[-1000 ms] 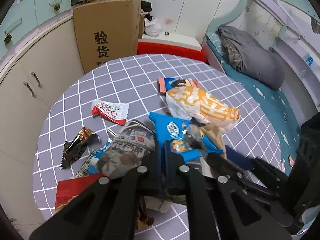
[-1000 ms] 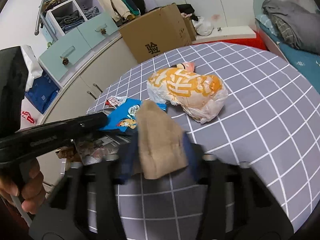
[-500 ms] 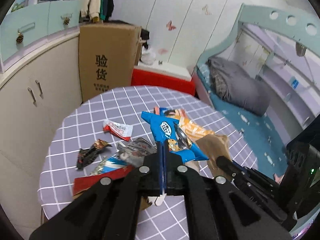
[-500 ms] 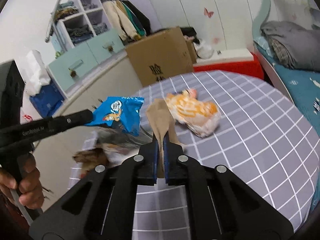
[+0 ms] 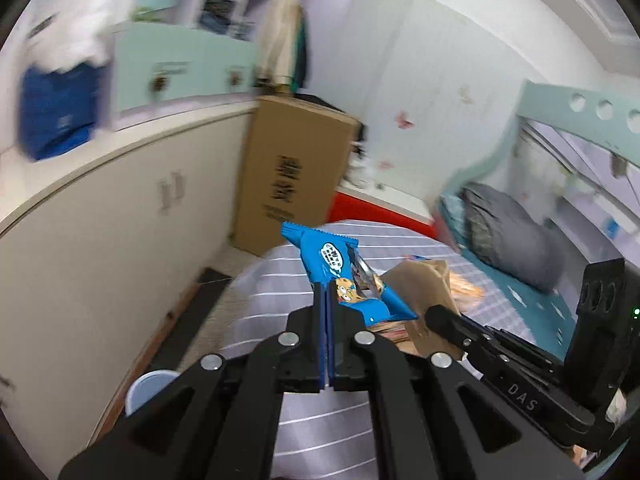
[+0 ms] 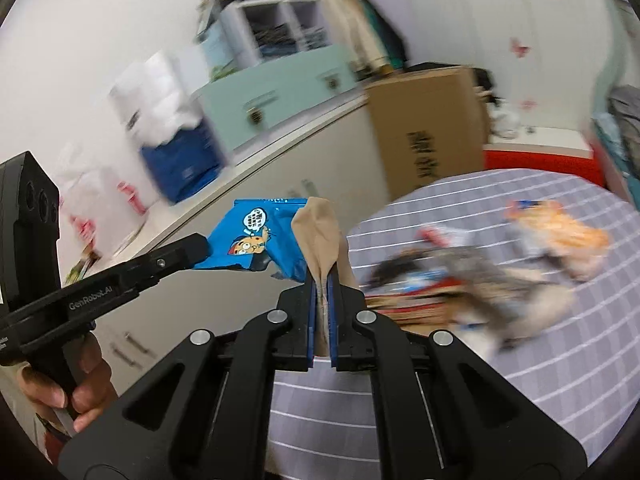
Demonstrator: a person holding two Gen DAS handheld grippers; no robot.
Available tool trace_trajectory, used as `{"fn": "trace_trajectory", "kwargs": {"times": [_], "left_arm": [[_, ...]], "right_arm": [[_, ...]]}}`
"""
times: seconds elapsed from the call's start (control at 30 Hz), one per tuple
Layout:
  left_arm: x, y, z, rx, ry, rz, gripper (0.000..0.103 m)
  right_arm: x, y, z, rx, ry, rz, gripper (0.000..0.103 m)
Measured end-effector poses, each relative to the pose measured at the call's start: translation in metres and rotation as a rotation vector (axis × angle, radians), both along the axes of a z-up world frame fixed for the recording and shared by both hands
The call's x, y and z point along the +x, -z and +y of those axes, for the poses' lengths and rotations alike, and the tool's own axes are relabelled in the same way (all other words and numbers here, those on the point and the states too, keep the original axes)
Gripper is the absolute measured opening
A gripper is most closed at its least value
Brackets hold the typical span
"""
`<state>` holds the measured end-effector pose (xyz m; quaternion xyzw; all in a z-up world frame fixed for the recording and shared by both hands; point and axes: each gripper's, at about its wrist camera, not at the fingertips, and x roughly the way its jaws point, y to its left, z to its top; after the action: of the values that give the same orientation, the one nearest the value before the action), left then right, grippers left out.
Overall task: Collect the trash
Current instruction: 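Carry both items to the wastebasket and open the left tool to drop the bag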
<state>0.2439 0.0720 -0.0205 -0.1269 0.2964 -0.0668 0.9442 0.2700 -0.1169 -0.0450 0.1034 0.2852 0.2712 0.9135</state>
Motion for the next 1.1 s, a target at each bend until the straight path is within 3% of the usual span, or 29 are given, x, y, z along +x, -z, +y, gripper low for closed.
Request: {"fn": "trace_trajectory", "kwargs": {"times": [0.23,0.5,0.77,0.93,1.1], "left_arm": [[-0.037,0.043,0.115,-0.026,-0.201,0.078,0.001],[-0.060,0.127,0.210,-0.043,-0.372,0.235,0.001],[-0.041,0.224,0.258,-0.087,-0.422,0.433,0.001],[-0.009,0.284,0.257,-0.087,-0.399,0.563,0.001],[0.019,0.321,0.246,-0.096,-0.365,0.619,0.002]], "right_arm": [[-0.012,0.023,0.127,-0.042,-0.198,0.039,0.005],[-0.015,0.090,0.235,-0.131,-0.324,0.135,0.005],[0.000,0.182,0.275,-0.242,-0.334,0.264,0.005],[0.018,0.226,0.274,-0.300,-0.295,0.323,0.005],[0.033,0.261,0.274,-0.344,-0.283,0.363,0.005]]}}
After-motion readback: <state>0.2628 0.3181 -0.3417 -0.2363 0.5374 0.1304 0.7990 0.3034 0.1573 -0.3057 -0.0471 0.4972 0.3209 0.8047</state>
